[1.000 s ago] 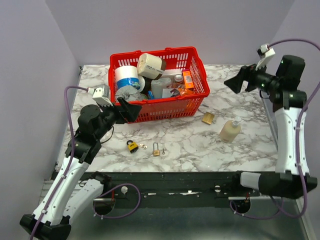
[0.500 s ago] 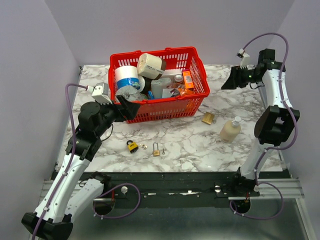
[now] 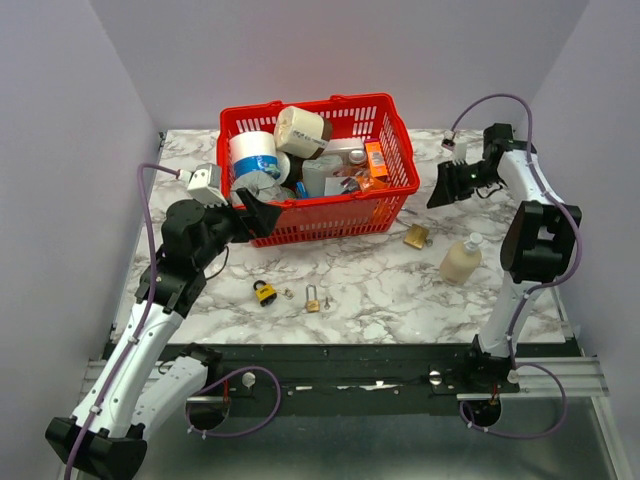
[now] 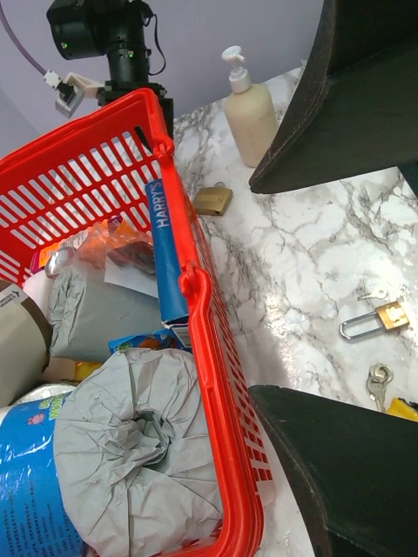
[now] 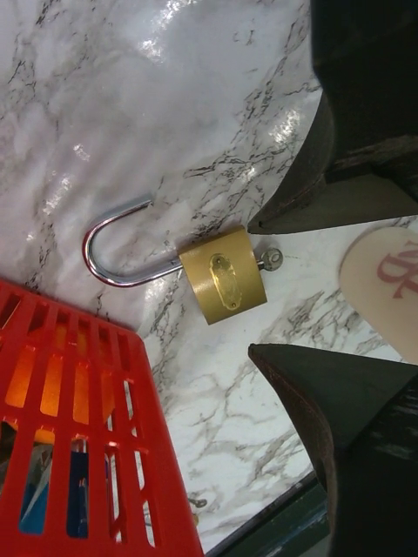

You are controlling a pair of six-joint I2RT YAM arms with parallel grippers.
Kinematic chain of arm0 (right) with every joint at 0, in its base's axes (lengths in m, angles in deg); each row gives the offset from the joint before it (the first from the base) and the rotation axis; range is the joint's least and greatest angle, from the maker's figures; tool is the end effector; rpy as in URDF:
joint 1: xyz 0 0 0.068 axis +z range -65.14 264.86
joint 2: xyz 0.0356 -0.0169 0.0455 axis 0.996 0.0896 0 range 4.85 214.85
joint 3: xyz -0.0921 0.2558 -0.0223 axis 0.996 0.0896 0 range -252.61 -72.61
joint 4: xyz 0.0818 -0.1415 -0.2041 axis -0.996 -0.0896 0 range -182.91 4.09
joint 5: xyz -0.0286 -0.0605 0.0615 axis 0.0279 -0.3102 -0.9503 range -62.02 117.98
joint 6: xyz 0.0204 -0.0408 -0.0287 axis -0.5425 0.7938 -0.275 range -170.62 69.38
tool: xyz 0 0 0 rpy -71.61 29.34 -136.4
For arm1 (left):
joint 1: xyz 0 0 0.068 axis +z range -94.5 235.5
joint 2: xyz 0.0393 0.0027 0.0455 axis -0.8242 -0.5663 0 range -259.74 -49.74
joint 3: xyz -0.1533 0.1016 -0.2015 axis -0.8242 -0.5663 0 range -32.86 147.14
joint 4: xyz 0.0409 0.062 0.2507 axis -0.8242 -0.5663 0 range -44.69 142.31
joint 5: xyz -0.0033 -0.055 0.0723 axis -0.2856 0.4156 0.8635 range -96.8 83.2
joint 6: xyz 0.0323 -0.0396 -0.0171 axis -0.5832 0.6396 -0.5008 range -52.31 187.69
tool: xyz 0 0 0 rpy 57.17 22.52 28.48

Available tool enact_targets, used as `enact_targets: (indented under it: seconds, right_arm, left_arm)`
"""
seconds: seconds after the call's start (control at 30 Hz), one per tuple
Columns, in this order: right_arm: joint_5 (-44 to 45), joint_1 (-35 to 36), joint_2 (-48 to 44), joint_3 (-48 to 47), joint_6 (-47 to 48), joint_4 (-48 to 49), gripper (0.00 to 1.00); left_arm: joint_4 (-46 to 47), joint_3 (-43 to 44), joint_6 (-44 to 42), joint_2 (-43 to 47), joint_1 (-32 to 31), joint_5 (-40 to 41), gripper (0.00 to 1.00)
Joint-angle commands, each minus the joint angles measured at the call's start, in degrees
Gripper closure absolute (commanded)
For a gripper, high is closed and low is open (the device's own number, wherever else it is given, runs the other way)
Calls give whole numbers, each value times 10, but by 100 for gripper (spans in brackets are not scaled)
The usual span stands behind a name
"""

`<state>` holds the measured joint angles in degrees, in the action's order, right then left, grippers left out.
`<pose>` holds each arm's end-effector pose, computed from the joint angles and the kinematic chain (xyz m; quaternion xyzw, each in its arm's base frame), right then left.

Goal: Lock with the key
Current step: Adjust the lock at the center of the board.

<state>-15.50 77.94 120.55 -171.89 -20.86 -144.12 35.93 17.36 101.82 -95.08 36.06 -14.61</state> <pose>0.4129 -0.0255 0.2434 -0.2308 0.8925 0.3094 0.2334 0.1686 -0.0646 0.3601 -0.0560 0.7718 -0.3315 0.5397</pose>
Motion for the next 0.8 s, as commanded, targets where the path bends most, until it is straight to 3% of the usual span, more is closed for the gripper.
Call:
enact_targets:
  seconds: [0.0, 0.13, 0.37, 0.77]
  right_arm:
    - [64, 32, 12, 23, 13, 70, 41]
    - [132, 56, 15, 41, 2, 135, 43]
    - [181, 83, 54, 22, 3, 151, 43]
    - [198, 107, 89, 10, -29, 175, 46]
  left_arm:
    - [7, 0, 2, -3, 6, -12, 1]
    - [3, 2, -2, -7, 9, -10, 1]
    - [4, 7, -2, -14, 11, -12, 1]
    - [-4, 4, 1, -13, 16, -15, 1]
